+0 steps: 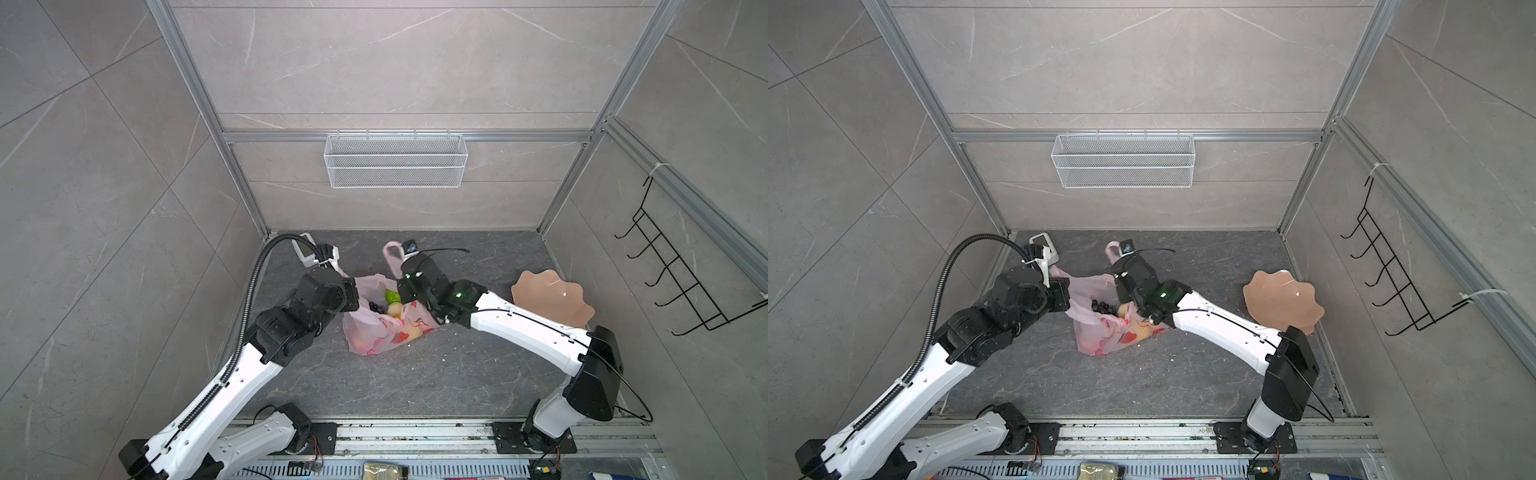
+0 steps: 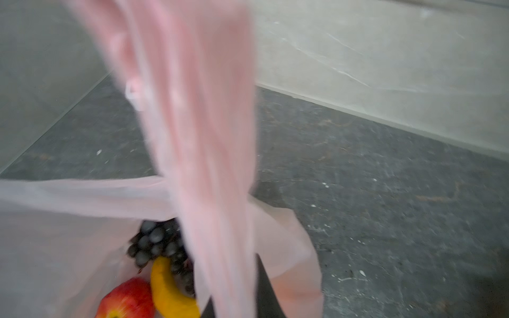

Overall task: Take the fake fruits out of the plastic bag
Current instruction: 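Pull the bag opening apart with both grippers and lower it onto the table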

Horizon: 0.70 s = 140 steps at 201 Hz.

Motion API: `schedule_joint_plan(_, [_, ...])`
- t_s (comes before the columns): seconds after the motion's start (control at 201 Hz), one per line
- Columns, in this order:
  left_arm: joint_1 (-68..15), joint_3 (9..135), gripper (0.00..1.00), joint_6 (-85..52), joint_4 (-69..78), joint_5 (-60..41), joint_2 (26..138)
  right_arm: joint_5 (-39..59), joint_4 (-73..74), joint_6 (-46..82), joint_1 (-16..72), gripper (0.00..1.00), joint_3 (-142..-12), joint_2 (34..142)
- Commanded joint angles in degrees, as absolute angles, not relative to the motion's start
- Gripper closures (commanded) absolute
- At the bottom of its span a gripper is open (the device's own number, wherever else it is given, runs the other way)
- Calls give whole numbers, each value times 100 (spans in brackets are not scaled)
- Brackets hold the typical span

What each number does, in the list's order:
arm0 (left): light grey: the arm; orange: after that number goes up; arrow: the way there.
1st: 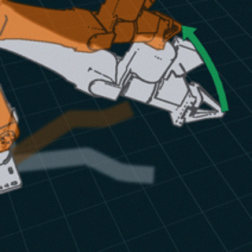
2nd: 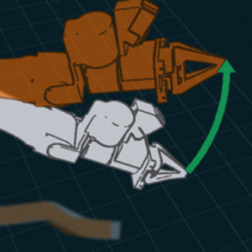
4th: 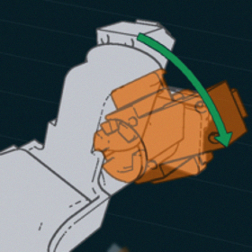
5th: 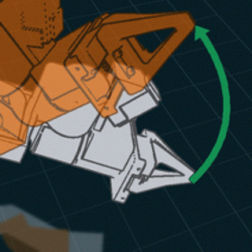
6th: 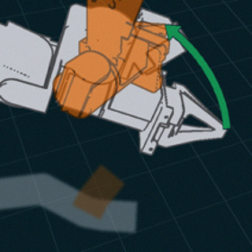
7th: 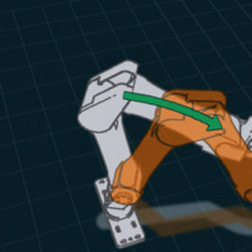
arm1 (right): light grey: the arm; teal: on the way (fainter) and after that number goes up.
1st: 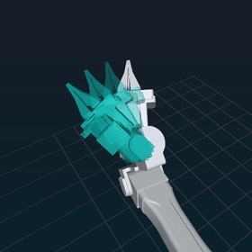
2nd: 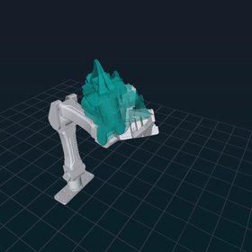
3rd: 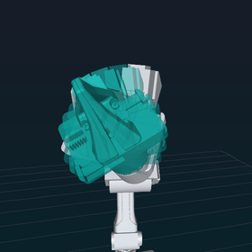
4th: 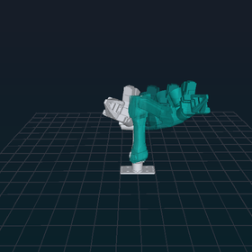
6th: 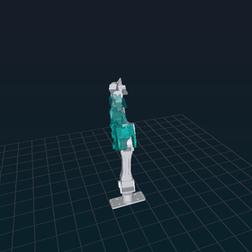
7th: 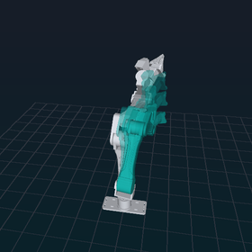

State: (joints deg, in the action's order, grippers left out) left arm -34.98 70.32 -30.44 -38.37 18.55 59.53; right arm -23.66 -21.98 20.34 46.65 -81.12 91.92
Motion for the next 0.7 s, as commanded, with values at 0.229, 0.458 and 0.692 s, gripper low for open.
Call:
schedule_joint_plan(0.229, [-1642,9925,100,-3129,-3354,133,8344,-711,-1215,3856,3098,100,-8175,8637])
schedule_joint_plan(0.458, [-1654,9580,100,-2803,-2232,-467,7785,-782,-585,3863,3006,100,-7432,7778])
schedule_joint_plan(0.692, [-1652,6221,100,-3459,-1280,-455,5827,-310,465,4740,3031,100,-5091,7061])
